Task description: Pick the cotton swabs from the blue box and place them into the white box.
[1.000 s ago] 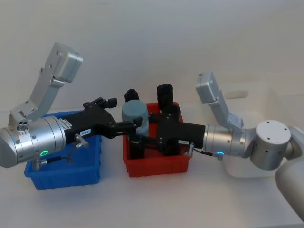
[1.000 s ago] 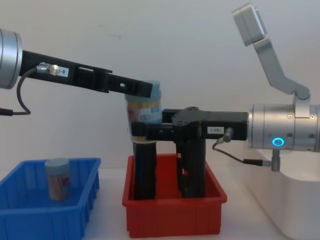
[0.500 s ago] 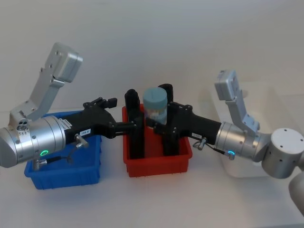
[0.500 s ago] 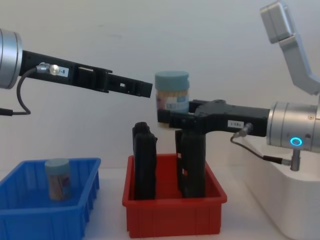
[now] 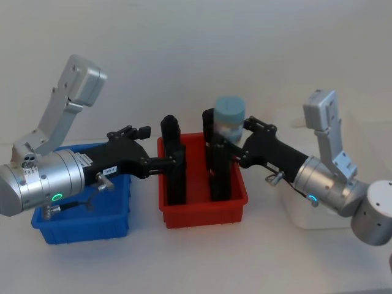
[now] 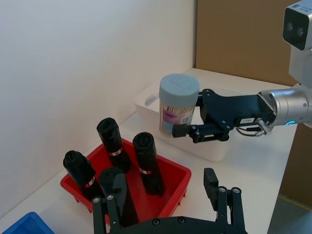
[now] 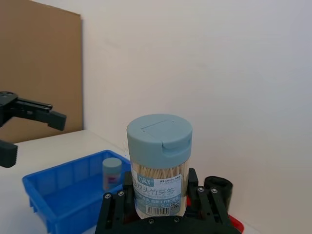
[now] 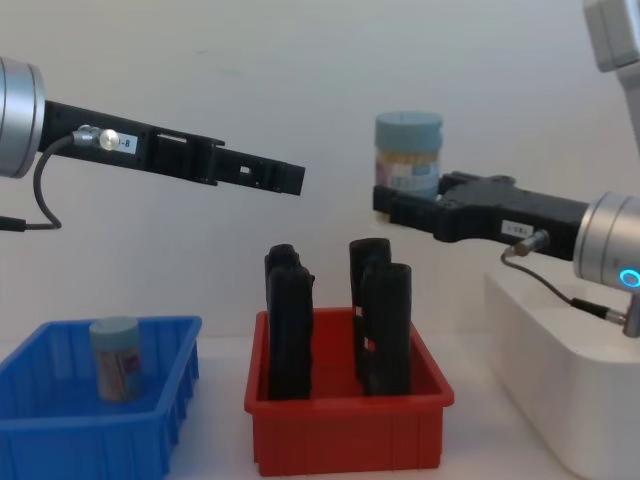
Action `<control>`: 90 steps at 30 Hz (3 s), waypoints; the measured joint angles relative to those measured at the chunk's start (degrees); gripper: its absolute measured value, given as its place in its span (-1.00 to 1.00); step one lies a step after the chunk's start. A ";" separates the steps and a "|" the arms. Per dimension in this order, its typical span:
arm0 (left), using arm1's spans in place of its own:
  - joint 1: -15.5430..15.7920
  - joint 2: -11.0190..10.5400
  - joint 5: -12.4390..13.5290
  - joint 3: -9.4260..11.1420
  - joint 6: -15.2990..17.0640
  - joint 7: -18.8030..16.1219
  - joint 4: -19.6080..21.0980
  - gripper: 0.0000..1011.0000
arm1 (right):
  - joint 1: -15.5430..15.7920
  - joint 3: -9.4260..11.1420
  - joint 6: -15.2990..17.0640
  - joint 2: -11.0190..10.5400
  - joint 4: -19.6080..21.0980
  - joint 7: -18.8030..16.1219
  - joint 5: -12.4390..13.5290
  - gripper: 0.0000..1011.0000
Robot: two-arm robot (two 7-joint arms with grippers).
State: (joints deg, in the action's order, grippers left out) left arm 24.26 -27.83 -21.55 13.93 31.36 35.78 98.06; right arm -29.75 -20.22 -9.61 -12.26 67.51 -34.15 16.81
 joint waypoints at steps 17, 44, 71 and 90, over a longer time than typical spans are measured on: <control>0.00 0.00 0.00 0.00 0.00 0.00 0.00 0.99 | 7.02 1.61 -1.05 -3.56 9.35 17.39 -0.42 0.23; 0.00 0.00 0.00 0.00 0.00 0.00 0.00 0.99 | 14.11 5.45 3.62 -7.46 14.42 38.22 1.30 0.23; 0.00 0.00 0.00 0.00 0.00 0.00 0.00 0.99 | 12.54 6.74 6.98 -6.52 7.20 36.43 5.24 0.76; 0.00 0.00 0.00 0.00 0.00 0.00 0.00 0.99 | 11.67 7.20 5.79 -5.95 5.77 34.99 5.07 0.98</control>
State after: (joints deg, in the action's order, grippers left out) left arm 24.26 -27.83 -21.55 13.93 31.36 35.78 98.06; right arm -18.08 -13.01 -3.82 -18.21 73.28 0.84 21.88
